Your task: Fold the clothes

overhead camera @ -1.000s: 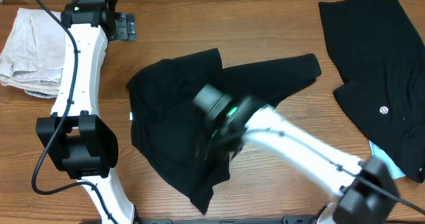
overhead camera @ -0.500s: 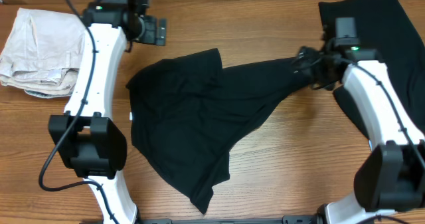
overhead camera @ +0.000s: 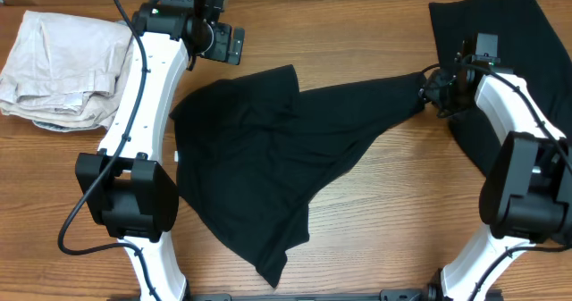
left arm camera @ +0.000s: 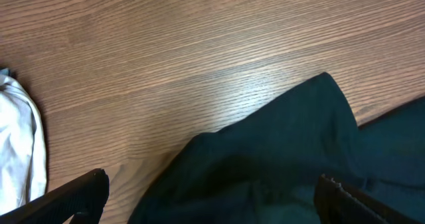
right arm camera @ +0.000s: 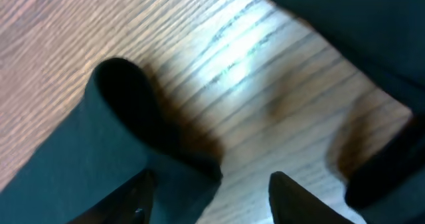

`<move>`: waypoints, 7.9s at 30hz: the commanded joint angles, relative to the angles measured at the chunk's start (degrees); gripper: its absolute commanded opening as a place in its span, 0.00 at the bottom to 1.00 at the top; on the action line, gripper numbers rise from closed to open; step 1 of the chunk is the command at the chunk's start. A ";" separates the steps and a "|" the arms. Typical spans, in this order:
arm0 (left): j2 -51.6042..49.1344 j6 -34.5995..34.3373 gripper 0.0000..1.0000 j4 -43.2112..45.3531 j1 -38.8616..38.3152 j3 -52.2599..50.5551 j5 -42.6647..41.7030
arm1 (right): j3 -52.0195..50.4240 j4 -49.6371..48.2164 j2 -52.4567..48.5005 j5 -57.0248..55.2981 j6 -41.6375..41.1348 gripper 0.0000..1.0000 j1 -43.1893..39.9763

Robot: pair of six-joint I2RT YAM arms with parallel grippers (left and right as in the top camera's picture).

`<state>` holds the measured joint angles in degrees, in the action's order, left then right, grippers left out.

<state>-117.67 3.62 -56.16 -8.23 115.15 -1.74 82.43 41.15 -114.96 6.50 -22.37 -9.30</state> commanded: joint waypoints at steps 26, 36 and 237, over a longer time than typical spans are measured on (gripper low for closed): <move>0.02 1.57 1.00 3.17 0.22 1.27 0.83 | 10.29 -8.57 1.90 16.31 5.64 0.04 2.95; 0.02 2.12 1.00 3.37 0.22 1.27 0.87 | 13.33 -17.94 1.79 11.45 2.56 0.04 8.92; -6.43 -5.68 0.68 -32.13 -2.51 9.77 1.60 | -13.25 15.96 35.95 2.93 0.70 0.52 8.28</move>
<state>-131.55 1.61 -86.15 -11.53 123.26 -0.84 68.20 54.08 -88.36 12.03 -19.62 -0.75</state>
